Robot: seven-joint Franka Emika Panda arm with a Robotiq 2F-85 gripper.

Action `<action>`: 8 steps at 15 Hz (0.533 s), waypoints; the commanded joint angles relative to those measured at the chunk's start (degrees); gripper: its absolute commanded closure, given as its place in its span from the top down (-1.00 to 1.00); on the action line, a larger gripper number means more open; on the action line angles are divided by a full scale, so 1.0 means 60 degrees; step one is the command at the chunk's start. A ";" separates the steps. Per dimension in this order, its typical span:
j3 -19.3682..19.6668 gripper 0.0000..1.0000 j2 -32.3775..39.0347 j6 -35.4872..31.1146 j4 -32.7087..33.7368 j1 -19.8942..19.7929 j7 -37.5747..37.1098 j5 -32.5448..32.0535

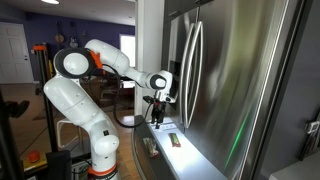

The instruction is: Pick up the brown packet and put it in the open part of the refrigerator

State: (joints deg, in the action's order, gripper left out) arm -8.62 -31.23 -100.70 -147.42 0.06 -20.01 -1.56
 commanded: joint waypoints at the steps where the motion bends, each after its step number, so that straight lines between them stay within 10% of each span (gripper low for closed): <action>1: -0.0008 1.00 -0.0465 -0.0357 -0.0823 -0.0020 -0.0907 0.0502; 8: -0.0137 1.00 -0.0691 -0.1213 -0.1812 -0.0388 -0.2915 0.0853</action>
State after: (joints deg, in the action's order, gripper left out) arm -8.76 -32.93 -104.49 -154.31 -0.81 -33.05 2.17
